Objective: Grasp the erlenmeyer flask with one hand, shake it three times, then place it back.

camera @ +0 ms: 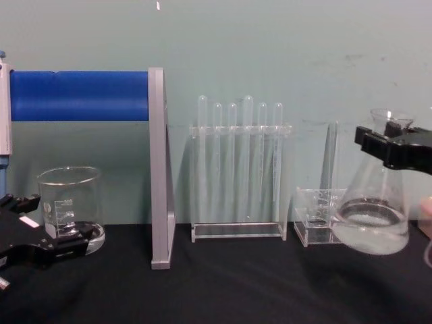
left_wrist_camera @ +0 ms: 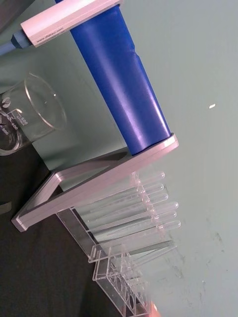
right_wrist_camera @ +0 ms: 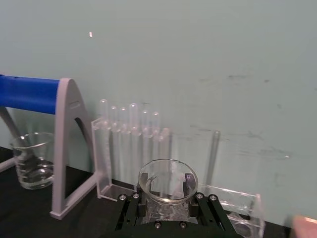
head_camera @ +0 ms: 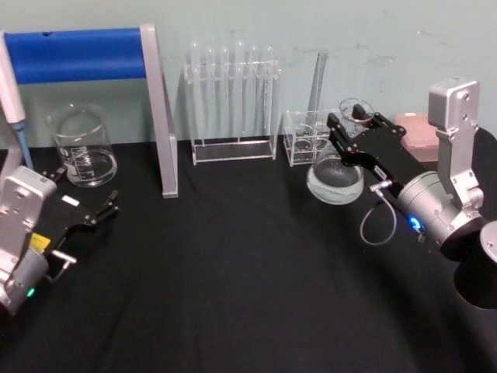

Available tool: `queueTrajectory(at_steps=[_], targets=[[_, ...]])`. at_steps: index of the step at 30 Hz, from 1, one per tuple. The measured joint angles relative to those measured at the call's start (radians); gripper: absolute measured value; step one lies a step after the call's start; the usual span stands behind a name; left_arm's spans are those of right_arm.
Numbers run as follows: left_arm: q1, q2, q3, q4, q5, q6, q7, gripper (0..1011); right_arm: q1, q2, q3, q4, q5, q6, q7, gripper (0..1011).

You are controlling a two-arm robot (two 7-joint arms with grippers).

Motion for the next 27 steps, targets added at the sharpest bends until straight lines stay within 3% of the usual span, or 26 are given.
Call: queueTrajectory(at_steps=[7, 14, 27], targets=[[0.000, 0.000, 0.000, 0.000, 0.000, 0.000, 0.000, 1001, 0.000, -0.011, 0.016, 0.005, -0.042, 0.001, -0.017, 449], [0.000, 0.000, 0.000, 0.000, 0.000, 0.000, 0.000, 1001, -0.006, -0.023, 0.004, -0.001, -0.061, 0.008, 0.000, 449], [0.000, 0.000, 0.000, 0.000, 0.000, 0.000, 0.000, 1001, -0.023, -0.024, -0.103, -0.044, -0.071, 0.015, 0.120, 449]])
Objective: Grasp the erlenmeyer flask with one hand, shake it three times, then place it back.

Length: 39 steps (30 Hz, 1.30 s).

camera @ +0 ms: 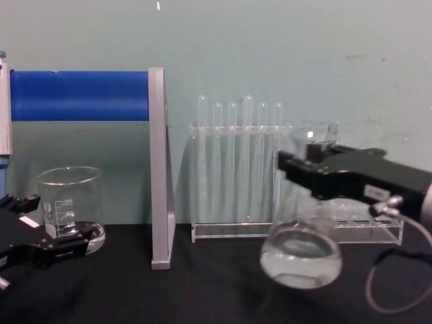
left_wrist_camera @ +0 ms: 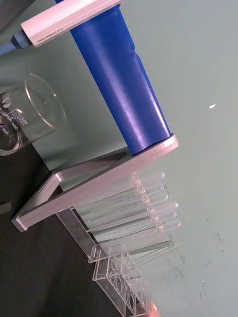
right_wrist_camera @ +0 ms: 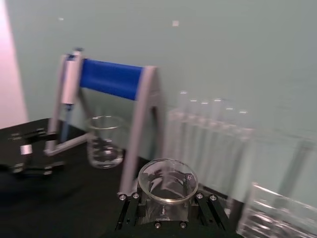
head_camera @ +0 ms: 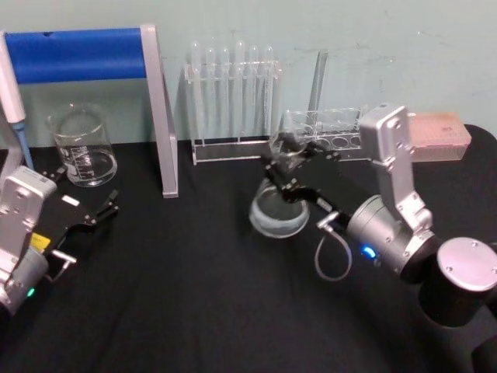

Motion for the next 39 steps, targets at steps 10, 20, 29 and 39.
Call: queueTrajectory(at_steps=[10, 20, 29, 39], targets=[[0.000, 0.000, 0.000, 0.000, 0.000, 0.000, 0.000, 1001, -0.010, 0.025, -0.073, -0.037, 0.036, -0.001, 0.077, 449], [0.000, 0.000, 0.000, 0.000, 0.000, 0.000, 0.000, 1001, -0.010, 0.055, -0.122, -0.055, 0.072, -0.016, 0.120, 449], [0.000, 0.000, 0.000, 0.000, 0.000, 0.000, 0.000, 1001, 0.003, 0.061, -0.108, -0.037, 0.083, -0.019, 0.075, 449], [0.000, 0.000, 0.000, 0.000, 0.000, 0.000, 0.000, 1001, 0.020, 0.048, -0.052, 0.001, 0.061, -0.015, -0.009, 449]])
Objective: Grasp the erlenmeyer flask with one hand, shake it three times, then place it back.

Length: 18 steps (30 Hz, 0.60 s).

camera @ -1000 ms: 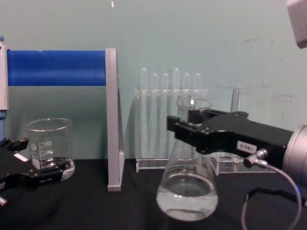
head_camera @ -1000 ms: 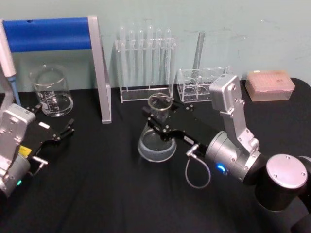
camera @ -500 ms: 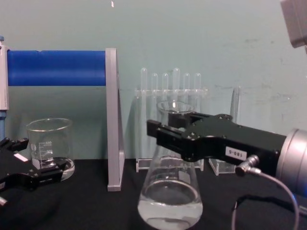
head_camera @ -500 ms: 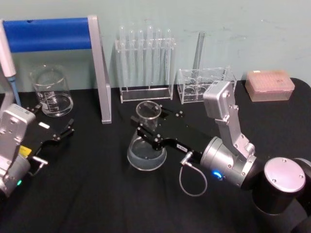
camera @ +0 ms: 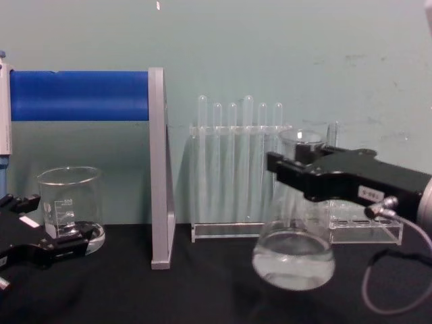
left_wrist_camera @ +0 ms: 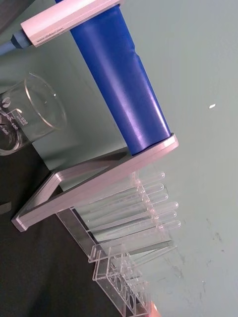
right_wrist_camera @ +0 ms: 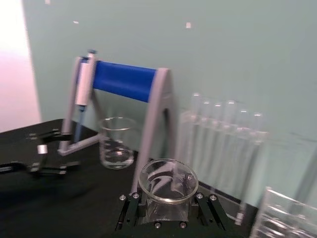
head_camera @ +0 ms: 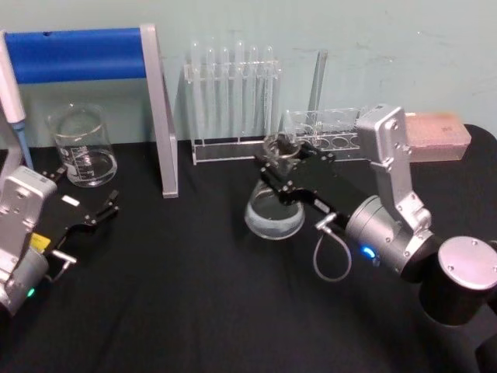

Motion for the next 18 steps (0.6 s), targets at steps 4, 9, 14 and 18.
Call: queueTrajectory(at_steps=[4, 9, 14, 18], targets=[[0.000, 0.000, 0.000, 0.000, 0.000, 0.000, 0.000, 1001, 0.004, -0.008, 0.025, 0.014, -0.016, 0.000, -0.030, 449], [0.000, 0.000, 0.000, 0.000, 0.000, 0.000, 0.000, 1001, 0.007, -0.020, 0.060, 0.031, -0.032, 0.004, -0.060, 449], [0.000, 0.000, 0.000, 0.000, 0.000, 0.000, 0.000, 1001, 0.010, -0.030, 0.089, 0.042, -0.044, 0.004, -0.079, 449], [0.000, 0.000, 0.000, 0.000, 0.000, 0.000, 0.000, 1001, 0.010, -0.038, 0.110, 0.046, -0.053, 0.006, -0.093, 449]])
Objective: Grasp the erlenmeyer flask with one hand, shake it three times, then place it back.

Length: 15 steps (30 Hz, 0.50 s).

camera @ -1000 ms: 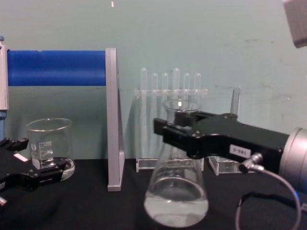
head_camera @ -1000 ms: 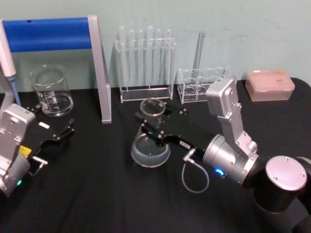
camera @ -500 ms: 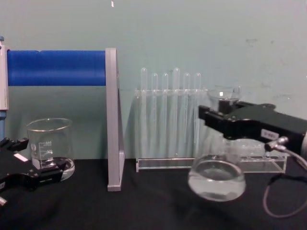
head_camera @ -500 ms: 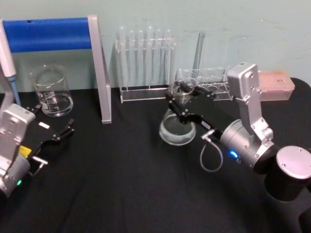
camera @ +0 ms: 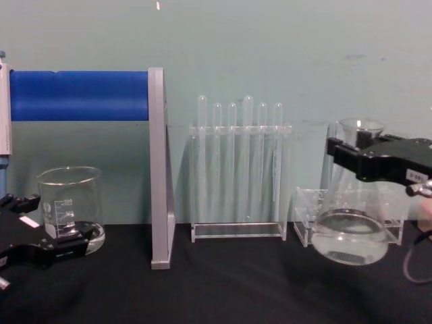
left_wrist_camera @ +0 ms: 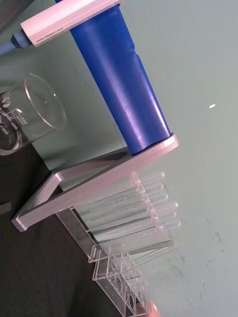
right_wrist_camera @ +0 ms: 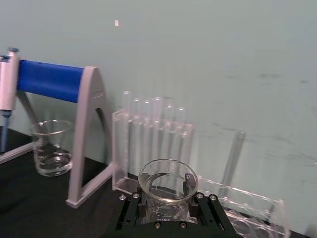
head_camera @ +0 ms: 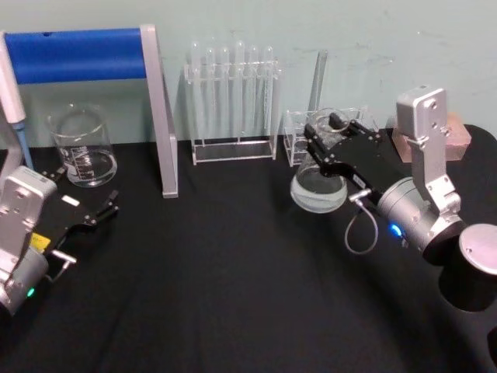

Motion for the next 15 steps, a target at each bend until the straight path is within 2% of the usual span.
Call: queueTrajectory(at_steps=[6, 15], targets=[[0.000, 0.000, 0.000, 0.000, 0.000, 0.000, 0.000, 1001, -0.001, -0.014, 0.038, 0.008, -0.011, 0.009, -0.022, 449], [0.000, 0.000, 0.000, 0.000, 0.000, 0.000, 0.000, 1001, -0.002, -0.031, 0.075, 0.015, -0.029, 0.018, -0.042, 449]])
